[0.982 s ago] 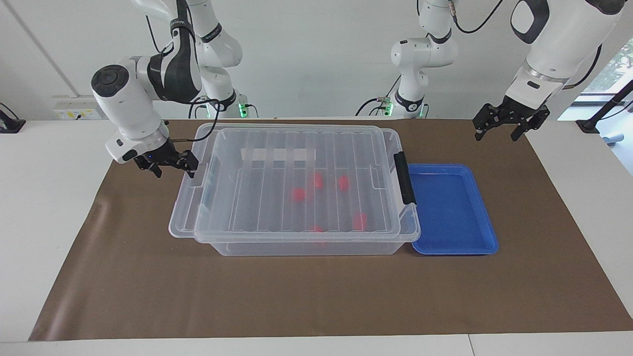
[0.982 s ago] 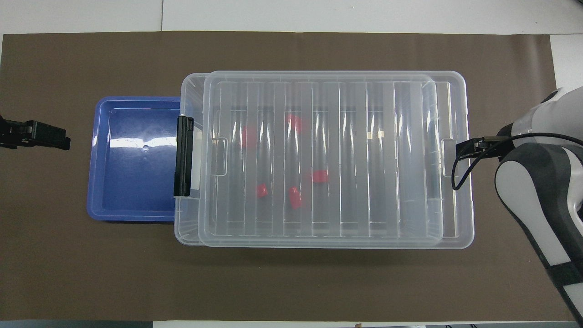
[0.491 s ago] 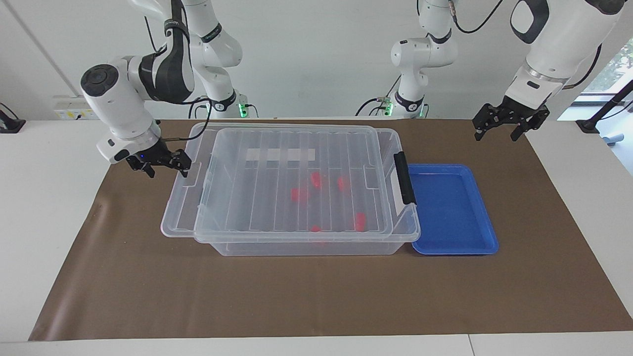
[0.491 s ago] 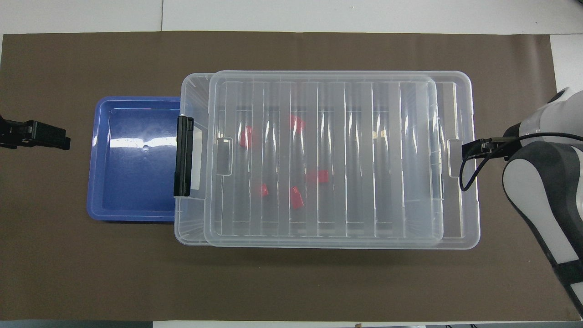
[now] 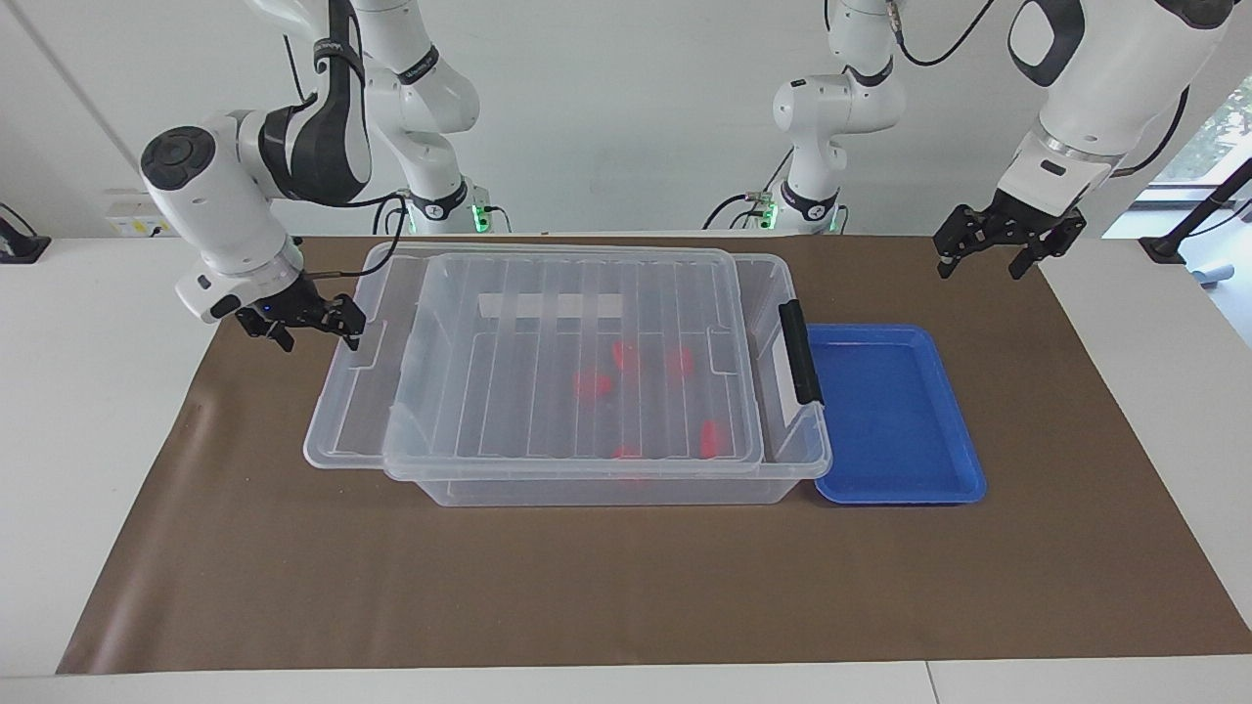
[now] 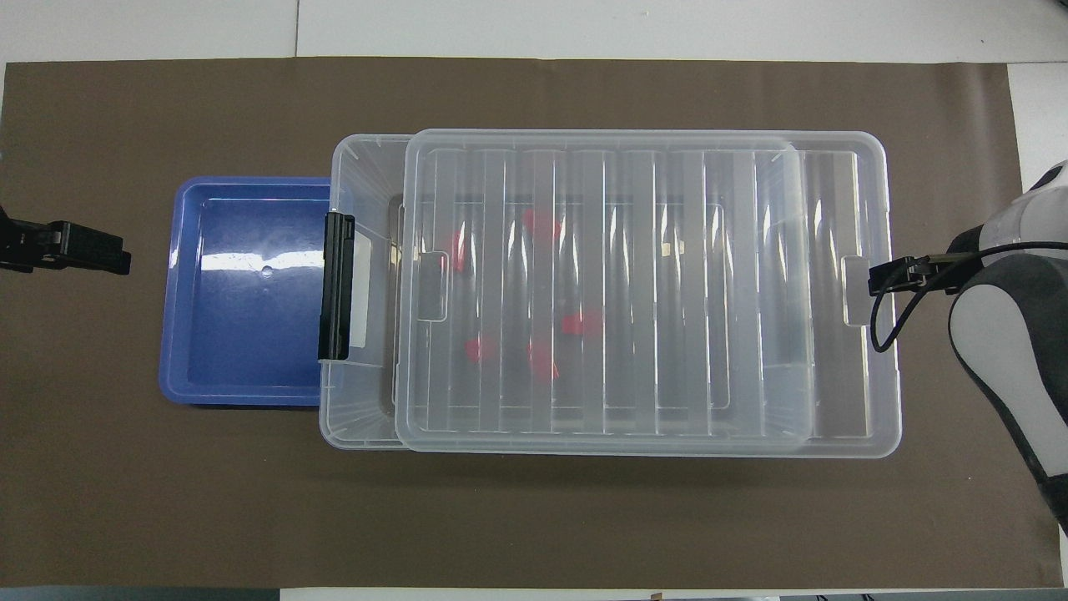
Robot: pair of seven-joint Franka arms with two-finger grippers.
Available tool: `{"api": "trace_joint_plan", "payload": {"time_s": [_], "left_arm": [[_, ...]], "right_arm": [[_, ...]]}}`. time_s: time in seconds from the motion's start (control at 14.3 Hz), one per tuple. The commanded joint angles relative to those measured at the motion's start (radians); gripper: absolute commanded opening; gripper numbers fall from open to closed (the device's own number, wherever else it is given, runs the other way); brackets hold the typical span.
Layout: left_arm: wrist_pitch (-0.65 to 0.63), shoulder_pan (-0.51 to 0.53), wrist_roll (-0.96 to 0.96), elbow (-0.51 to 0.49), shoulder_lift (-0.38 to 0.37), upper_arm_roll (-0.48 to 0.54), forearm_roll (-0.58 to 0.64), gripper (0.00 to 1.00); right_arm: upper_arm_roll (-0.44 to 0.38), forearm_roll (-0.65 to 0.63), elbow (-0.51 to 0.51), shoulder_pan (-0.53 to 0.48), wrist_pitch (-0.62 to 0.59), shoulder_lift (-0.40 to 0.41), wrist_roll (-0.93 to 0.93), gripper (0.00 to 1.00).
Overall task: Place red block in blue tray from box
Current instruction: 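Slide the clear lid away from the tray with the right gripper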
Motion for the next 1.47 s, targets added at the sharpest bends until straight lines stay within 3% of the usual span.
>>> {"api": "trace_joint_plan", "payload": {"time_s": [0.0,1.4], "left_arm": [[0.007,-0.004,0.004,-0.028,-0.027,0.000,0.016,1.00],[0.052,-0.003,0.006,-0.034,-0.025,-0.003,0.017,1.00]], "right_arm": [[-0.006,0.004,-0.023,-0.014,0.023,-0.018,-0.048,1.00],[-0.120,0.004,-0.020,-0.014,0.026,-0.016,-0.238,1.00]]}}
